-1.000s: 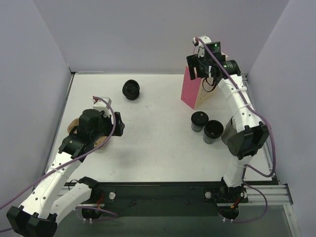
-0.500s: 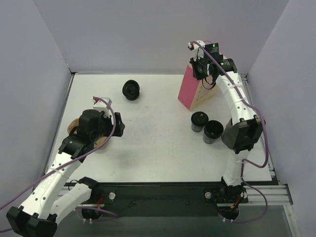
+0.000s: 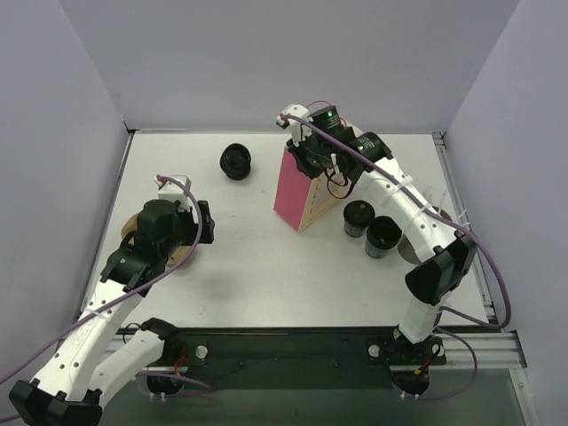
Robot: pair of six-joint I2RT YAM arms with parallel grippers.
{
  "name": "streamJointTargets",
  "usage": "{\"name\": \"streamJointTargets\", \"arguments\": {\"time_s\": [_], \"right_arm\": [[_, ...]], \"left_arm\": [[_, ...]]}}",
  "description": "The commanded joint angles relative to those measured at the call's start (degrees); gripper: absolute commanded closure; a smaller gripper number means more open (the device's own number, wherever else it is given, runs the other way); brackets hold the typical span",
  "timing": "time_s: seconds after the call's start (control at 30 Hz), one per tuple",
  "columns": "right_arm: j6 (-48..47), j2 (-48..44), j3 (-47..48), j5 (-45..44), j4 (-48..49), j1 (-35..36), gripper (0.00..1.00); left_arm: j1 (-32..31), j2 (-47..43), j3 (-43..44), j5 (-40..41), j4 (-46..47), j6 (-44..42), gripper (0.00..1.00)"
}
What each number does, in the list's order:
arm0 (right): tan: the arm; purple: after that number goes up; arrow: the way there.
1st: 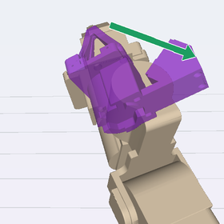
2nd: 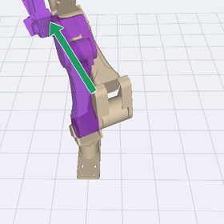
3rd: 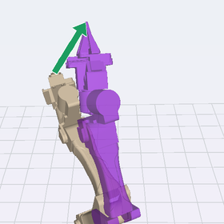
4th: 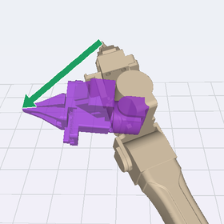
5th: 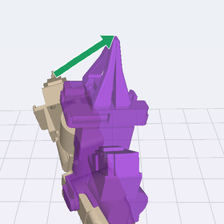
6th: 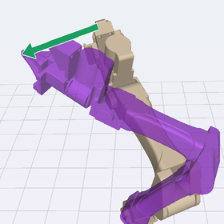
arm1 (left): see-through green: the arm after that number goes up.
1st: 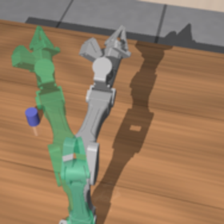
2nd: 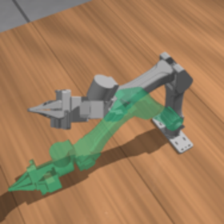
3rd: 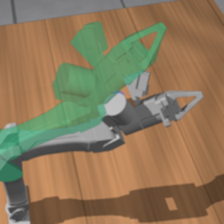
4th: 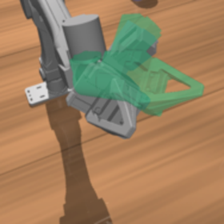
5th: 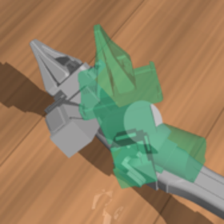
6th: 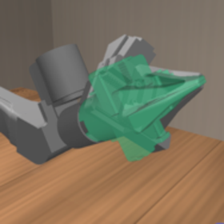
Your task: Pack the takeout coffee
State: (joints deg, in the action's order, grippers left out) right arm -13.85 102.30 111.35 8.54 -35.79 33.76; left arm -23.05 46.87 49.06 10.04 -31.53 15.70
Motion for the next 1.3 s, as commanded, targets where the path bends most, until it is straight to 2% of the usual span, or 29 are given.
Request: {"name": "streamJointTargets", "arguments": {"time_s": [0.0,0.07,0.1,0.23,0.47,0.53,0.6,0.63,0.67,0.77,0.83,1.03,1.2,1.27], "right_arm": [[2.23,-7.37,-5.43,-5.79,0.54,5.52,1.00],[6.80,-8.17,-5.88,-8.17,0.55,9.03,1.00],[7.77,-8.61,-6.14,-12.53,0.37,10.52,1.00],[13.30,-10.19,-8.51,-20.65,0.11,18.09,1.00],[24.30,-9.05,-12.74,-24.44,0.20,23.54,1.00],[26.15,-8.61,-11.86,-24.27,0.20,25.04,0.95],[26.24,-8.08,-10.03,-23.31,0.11,25.92,0.84],[26.41,-8.08,-9.32,-22.60,0.11,25.92,0.79],[26.41,-8.52,-8.70,-21.81,0.02,26.01,0.68],[26.59,-10.27,-6.15,-19.00,-0.77,25.31,0.54],[27.81,-12.55,-5.79,-16.54,-1.03,23.47,0.52],[27.65,-17.57,-7.55,-16.45,-1.04,16.26,0.52],[25.54,-19.42,-8.26,-18.38,-1.04,11.25,0.50],[25.71,-20.21,-8.43,-18.55,-1.04,10.45,0.49]], "left_arm": [[0.99,-3.10,-0.37,5.16,0.68,0.20,0.08],[1.25,-3.28,-0.37,5.51,0.68,0.38,0.08],[1.51,-3.28,-0.28,5.60,0.59,0.47,0.08],[2.04,-2.75,-0.02,6.57,0.15,0.82,0.08],[2.22,-1.79,-0.10,9.55,-0.72,1.87,0.08],[2.22,-1.17,0.07,10.08,-0.99,2.14,0.08],[2.22,-0.91,0.16,10.52,-1.17,2.14,0.08],[2.22,-0.56,0.07,10.52,-1.17,2.14,0.08],[2.22,-0.55,0.16,10.52,-1.25,2.14,0.08],[2.13,-0.55,-0.10,9.48,-0.91,1.87,0.08],[2.04,-0.90,-0.19,6.33,0.58,1.00,0.09],[2.13,-0.64,3.14,-5.01,4.19,1.17,0.11],[2.13,3.13,10.17,-7.49,1.91,2.66,0.12],[2.13,4.36,13.24,-5.92,-0.54,3.36,0.12]]}}
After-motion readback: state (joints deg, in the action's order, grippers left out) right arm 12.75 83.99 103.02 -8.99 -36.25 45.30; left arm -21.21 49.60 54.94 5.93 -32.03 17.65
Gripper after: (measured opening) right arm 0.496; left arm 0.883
